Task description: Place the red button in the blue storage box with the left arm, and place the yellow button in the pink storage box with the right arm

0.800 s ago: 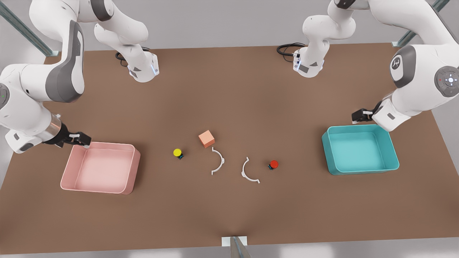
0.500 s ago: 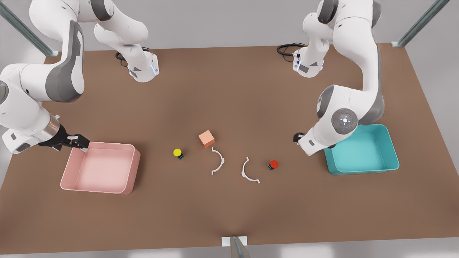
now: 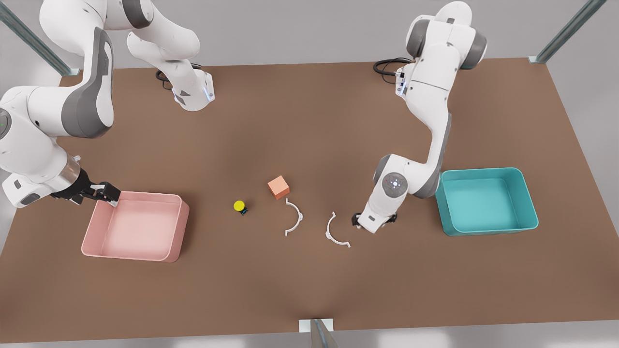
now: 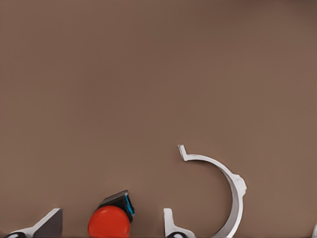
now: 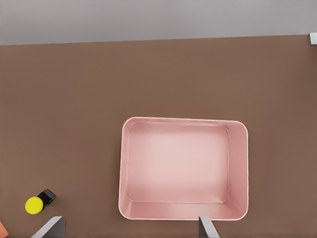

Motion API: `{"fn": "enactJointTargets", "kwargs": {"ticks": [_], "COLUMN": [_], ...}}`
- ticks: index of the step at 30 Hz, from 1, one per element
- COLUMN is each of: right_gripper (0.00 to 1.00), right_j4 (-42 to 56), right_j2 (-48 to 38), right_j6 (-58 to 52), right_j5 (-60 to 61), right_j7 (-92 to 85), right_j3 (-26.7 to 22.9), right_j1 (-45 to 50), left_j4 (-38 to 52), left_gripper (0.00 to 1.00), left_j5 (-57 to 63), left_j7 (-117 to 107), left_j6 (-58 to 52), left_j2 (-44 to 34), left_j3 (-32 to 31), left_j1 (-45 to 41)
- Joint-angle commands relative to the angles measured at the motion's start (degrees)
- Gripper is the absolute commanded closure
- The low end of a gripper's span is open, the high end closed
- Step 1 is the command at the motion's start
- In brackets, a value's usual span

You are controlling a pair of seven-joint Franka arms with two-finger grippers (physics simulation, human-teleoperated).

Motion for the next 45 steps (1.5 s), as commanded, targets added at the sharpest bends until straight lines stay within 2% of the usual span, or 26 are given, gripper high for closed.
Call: {"fn": "enactJointTargets", "kwargs": {"ticks": [1,5,6,8,11,14,15,17,18,23,27,32,33,35,40,43,45], "right_gripper": [0.0,0.0,0.0,0.0,0.0,0.0,0.0,0.0,0.0,0.0,0.0,0.0,0.0,0.0,0.0,0.0,0.0], "right_j4": [0.03,-0.23,-0.32,-0.32,-0.85,-9.64,-10.52,-10.78,-11.92,-17.98,-23.08,-26.34,-26.42,-26.51,-30.12,-30.12,-30.2], "right_j2": [-0.03,0.06,1.55,4.18,13.15,13.77,14.64,16.49,16.67,14.47,12.27,12.8,12.89,12.89,12.98,13.86,13.86], "right_j6": [0.05,0.05,-0.13,0.74,11.03,19.47,20.96,22.98,24.65,27.73,30.28,33.8,33.79,34.06,38.1,38.72,38.72], "right_j5": [-0.01,-0.01,-0.1,-0.45,1.64,3.77,3.77,3.68,3.68,3.68,3.77,3.85,3.85,3.85,3.94,3.94,3.94], "right_j7": [0.49,0.66,0.75,13.75,15.08,28.52,31.24,31.69,31.6,29.58,25.01,22.72,22.55,22.11,18.5,18.07,18.07], "right_j3": [-0.01,0.52,2.62,3.51,4.56,5.97,5.97,5.79,5.53,5.97,7.29,7.82,7.82,7.9,7.99,7.99,8.08], "right_j1": [0.0,0.61,2.45,11.41,24.25,25.92,25.84,24.78,24.25,22.23,19.51,17.57,17.31,16.78,15.2,15.03,15.2], "left_j4": [-1.87,-5.48,-5.39,-5.13,-3.89,-4.07,-4.07,-4.07,-4.07,-3.98,-3.89,-3.02,-3.02,-3.02,-3.46,-5.47,-12.76], "left_gripper": [0.0,0.0,0.0,0.0,0.0,0.01,0.04,0.26,0.3,0.37,0.49,0.52,0.52,0.52,0.51,0.51,0.51], "left_j5": [0.09,0.09,0.09,0.09,0.01,-0.26,-0.35,-0.43,-0.43,-0.43,-0.43,-0.43,-0.43,-0.35,-0.35,-0.43,-0.52], "left_j7": [-18.38,-18.47,-18.47,-18.38,-18.12,-18.21,-18.38,-18.29,-18.29,-18.12,-18.21,-18.12,-18.12,-16.19,8.86,21.34,31.27], "left_j6": [5.0,4.92,4.92,5.0,7.46,7.46,7.46,7.46,7.46,7.46,7.46,7.11,6.24,-2.37,-22.59,-24.18,-21.28], "left_j2": [-0.16,-0.24,-0.07,0.11,2.48,3.1,3.45,3.54,3.54,4.59,4.77,4.06,2.75,-4.28,-18.96,-20.72,-24.23], "left_j3": [0.01,0.01,0.01,0.01,-0.08,-0.08,-0.08,-0.08,-0.08,-0.08,-0.08,-0.08,-0.08,0.01,0.09,0.09,0.09], "left_j1": [-0.24,-0.33,-0.33,-0.24,-0.15,-0.15,-0.15,-0.15,-0.07,0.02,0.02,0.28,0.28,1.6,15.57,24.63,30.43]}}
